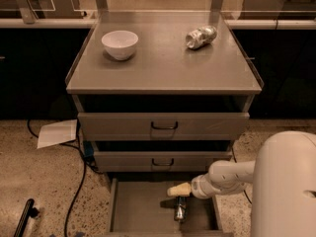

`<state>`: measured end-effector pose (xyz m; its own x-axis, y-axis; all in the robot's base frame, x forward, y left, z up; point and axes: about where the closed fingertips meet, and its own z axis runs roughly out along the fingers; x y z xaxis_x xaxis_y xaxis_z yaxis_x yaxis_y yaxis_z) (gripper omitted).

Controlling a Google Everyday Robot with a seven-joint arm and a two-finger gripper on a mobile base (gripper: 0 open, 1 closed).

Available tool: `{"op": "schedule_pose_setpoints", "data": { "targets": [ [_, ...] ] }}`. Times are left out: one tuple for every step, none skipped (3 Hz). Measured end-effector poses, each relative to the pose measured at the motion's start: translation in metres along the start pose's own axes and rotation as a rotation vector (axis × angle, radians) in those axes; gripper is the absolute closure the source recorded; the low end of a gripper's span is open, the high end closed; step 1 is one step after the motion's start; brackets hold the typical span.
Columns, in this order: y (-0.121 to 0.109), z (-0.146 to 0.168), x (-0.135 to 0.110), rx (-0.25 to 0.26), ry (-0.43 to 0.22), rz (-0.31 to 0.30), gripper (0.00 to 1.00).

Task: Pick redbull can from bottom drawer and place on counter

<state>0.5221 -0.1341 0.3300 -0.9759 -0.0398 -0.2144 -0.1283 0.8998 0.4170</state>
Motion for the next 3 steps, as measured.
{"op": "schedule_pose_setpoints", "data": {
  "targets": [
    [-0.013, 0.026, 0.003, -0.021, -0.008, 0.061, 0.0],
    [-0.032, 0.073, 0.007, -0.007, 0.022, 0.112, 0.0],
    [-0.037, 0.115, 0.015, 0.016, 0.029, 0.093, 0.0]
  ]
}}
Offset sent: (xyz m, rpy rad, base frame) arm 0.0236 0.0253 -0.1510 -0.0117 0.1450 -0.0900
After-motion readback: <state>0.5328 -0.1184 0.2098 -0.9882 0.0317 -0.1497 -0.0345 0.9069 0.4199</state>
